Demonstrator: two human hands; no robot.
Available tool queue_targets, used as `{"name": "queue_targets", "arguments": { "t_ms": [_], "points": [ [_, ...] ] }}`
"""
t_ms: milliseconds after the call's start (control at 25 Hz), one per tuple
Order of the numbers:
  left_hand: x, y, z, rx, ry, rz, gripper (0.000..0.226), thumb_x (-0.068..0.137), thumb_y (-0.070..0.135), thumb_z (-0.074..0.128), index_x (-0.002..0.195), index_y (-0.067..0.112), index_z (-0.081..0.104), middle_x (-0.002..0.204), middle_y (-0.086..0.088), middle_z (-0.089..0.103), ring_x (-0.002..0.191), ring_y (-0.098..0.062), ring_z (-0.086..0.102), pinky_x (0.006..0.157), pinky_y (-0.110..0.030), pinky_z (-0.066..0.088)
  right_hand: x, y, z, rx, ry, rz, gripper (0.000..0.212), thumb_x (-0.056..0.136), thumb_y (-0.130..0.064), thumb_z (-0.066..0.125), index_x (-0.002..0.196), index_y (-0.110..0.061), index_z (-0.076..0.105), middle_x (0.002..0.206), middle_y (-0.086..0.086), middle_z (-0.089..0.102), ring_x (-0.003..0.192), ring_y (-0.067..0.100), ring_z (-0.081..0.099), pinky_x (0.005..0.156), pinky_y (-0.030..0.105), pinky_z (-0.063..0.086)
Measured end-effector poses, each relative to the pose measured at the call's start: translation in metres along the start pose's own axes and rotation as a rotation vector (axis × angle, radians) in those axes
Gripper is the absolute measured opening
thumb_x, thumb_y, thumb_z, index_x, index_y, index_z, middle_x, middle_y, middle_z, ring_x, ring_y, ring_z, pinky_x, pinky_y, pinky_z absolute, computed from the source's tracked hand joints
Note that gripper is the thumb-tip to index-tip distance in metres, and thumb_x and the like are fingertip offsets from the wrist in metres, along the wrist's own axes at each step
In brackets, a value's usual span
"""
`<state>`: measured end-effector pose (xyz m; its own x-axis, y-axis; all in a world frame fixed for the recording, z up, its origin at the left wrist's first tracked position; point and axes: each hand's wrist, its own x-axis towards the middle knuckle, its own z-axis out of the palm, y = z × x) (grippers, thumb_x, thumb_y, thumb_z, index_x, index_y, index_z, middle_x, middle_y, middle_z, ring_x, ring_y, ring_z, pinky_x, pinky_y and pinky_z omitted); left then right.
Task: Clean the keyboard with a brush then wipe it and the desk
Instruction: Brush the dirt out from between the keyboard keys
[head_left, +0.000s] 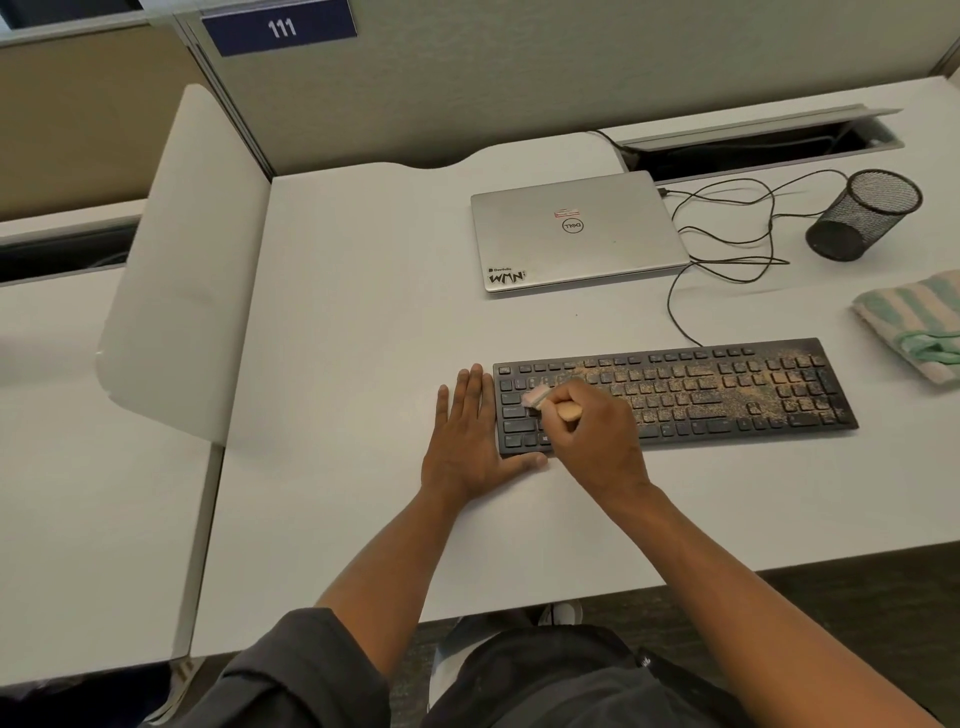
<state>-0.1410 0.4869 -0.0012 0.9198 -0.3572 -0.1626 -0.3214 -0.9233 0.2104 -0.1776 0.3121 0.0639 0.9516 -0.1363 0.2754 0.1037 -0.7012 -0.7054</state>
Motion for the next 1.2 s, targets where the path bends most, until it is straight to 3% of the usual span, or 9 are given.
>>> {"name": "queue_targets", "arguments": {
  "t_ms": [400, 520, 680, 800, 1000, 1200],
  "points": [
    [0.002, 0.000, 0.004, 0.000, 0.010, -0.007, 0.135, 0.070, 0.103, 0.021, 0.161, 0.008, -0.010, 0.169, -0.011, -0.017, 0.153, -0.021, -0.025, 0.125, -0.049, -0.012, 0.014, -0.003, -0.009, 0.054, 0.028, 0.050, 0.010, 0.085, -0.006, 0.063, 0.080, -0.013, 0.068, 0.069, -0.013, 0.059, 0.057, 0.007, 0.052, 0.055, 0.015, 0.036],
    [0.002, 0.000, 0.003, -0.010, 0.013, -0.004, 0.136, 0.068, 0.103, 0.019, 0.161, 0.008, -0.010, 0.169, -0.012, -0.016, 0.153, -0.022, -0.024, 0.125, -0.049, -0.012, 0.031, -0.004, -0.015, 0.100, 0.037, 0.112, 0.012, 0.085, -0.004, 0.063, 0.088, -0.011, 0.072, 0.067, -0.007, 0.062, 0.054, 0.005, 0.053, 0.051, 0.012, 0.037],
    [0.001, 0.000, 0.003, -0.012, 0.018, -0.011, 0.136, 0.070, 0.103, 0.024, 0.161, 0.008, -0.011, 0.169, -0.011, -0.017, 0.153, -0.021, -0.025, 0.125, -0.048, -0.013, 0.048, -0.001, -0.018, 0.072, -0.157, 0.251, 0.011, 0.087, -0.011, 0.063, 0.087, -0.012, 0.074, 0.073, 0.000, 0.070, 0.061, 0.012, 0.062, 0.053, 0.024, 0.046],
    [0.001, 0.000, 0.003, -0.008, 0.024, -0.009, 0.135, 0.071, 0.102, 0.027, 0.160, 0.008, -0.012, 0.169, -0.011, -0.016, 0.154, -0.021, -0.024, 0.125, -0.048, -0.013, 0.061, 0.001, -0.025, -0.052, -0.312, 0.241, 0.014, 0.091, -0.019, 0.063, 0.083, -0.016, 0.075, 0.077, 0.000, 0.072, 0.062, 0.007, 0.060, 0.053, 0.017, 0.040],
    [0.001, 0.000, 0.002, -0.004, 0.028, -0.007, 0.135, 0.072, 0.102, 0.027, 0.160, 0.008, -0.012, 0.169, -0.012, -0.016, 0.154, -0.022, -0.024, 0.125, -0.048, -0.013, 0.083, -0.006, -0.025, -0.099, -0.355, 0.182, 0.005, 0.087, -0.021, 0.070, 0.082, -0.020, 0.071, 0.079, -0.005, 0.069, 0.073, 0.011, 0.061, 0.060, 0.022, 0.040],
    [0.001, 0.001, 0.002, 0.000, 0.021, -0.006, 0.134, 0.072, 0.101, 0.026, 0.160, 0.008, -0.012, 0.169, -0.011, -0.017, 0.153, -0.022, -0.024, 0.125, -0.049, -0.013, 0.093, -0.013, -0.021, -0.173, -0.494, 0.174, 0.011, 0.086, -0.014, 0.068, 0.076, -0.018, 0.072, 0.074, -0.006, 0.067, 0.072, 0.011, 0.062, 0.057, 0.017, 0.041]
  ]
}}
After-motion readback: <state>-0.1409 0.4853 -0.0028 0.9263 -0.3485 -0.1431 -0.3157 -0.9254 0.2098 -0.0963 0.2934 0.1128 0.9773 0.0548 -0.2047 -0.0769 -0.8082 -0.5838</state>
